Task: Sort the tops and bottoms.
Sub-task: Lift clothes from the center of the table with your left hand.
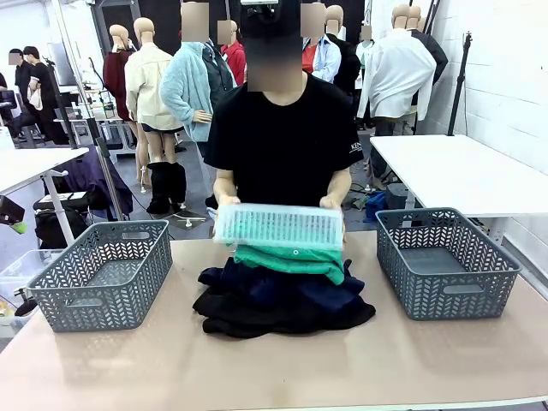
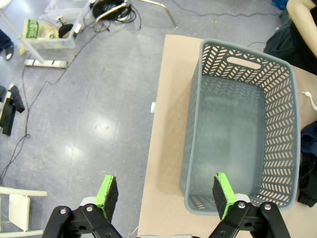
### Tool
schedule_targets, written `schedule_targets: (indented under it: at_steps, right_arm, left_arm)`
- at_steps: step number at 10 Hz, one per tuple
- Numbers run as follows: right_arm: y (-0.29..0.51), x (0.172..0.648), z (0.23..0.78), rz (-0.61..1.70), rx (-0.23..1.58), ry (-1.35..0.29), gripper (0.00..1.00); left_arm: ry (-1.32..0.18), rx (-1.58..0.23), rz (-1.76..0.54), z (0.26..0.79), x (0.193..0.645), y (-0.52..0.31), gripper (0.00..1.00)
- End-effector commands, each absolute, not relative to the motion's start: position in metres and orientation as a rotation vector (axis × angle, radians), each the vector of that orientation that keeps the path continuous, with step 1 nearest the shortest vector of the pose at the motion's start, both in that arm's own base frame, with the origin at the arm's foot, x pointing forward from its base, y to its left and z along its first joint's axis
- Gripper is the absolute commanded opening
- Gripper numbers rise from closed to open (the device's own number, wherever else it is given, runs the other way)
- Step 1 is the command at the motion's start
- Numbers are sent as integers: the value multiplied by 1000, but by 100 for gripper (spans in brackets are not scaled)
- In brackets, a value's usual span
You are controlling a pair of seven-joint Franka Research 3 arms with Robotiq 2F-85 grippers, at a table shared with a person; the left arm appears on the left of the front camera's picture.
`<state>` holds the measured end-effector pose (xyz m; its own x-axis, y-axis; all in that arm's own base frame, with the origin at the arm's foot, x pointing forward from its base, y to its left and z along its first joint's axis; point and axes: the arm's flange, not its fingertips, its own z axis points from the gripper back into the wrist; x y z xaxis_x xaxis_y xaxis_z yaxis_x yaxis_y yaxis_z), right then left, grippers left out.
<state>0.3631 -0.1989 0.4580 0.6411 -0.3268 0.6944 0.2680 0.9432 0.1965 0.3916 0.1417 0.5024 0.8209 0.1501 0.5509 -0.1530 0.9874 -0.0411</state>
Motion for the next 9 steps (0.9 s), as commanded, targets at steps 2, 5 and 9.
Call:
schedule_targets:
  at_steps: [2,5,9]
  right_arm:
    - [-201,362,457,-332,81,-807,100]
    - [-201,362,457,-332,81,-807,100]
    - [-201,362,457,-332,81,-807,100]
  left_arm:
    - [-592,16,154,501,390,143,100]
    - [-592,16,154,501,390,143,100]
    - [-592,16,154,501,390,143,100]
